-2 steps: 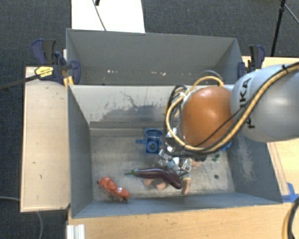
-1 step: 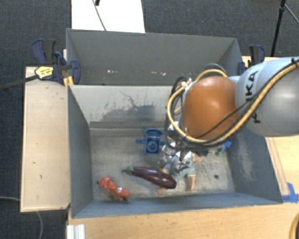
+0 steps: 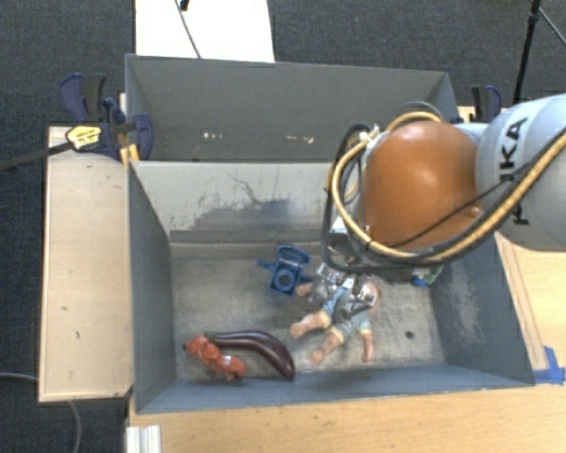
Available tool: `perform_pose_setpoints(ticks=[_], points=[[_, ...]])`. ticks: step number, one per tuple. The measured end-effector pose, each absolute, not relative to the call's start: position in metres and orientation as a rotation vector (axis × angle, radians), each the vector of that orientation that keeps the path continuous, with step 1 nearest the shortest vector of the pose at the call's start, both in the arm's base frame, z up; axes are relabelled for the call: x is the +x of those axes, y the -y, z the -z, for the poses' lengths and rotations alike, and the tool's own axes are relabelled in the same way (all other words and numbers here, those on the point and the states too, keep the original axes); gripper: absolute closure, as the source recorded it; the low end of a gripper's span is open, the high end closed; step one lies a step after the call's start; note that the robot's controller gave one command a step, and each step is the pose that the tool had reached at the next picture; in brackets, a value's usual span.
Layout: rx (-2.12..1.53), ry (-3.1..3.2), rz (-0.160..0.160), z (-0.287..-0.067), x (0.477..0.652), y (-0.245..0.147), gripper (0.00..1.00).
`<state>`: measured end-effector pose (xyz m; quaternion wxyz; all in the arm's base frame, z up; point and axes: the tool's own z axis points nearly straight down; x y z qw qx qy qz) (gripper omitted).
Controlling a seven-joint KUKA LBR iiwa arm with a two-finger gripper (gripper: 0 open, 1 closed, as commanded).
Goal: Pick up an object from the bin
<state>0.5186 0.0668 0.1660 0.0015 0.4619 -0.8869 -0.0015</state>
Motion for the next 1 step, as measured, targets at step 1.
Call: perform_pose_setpoints(ticks=[1], points=[[1.447, 2.797, -0.002, -0.2016, 0.5212, -0.0687, 1.00]])
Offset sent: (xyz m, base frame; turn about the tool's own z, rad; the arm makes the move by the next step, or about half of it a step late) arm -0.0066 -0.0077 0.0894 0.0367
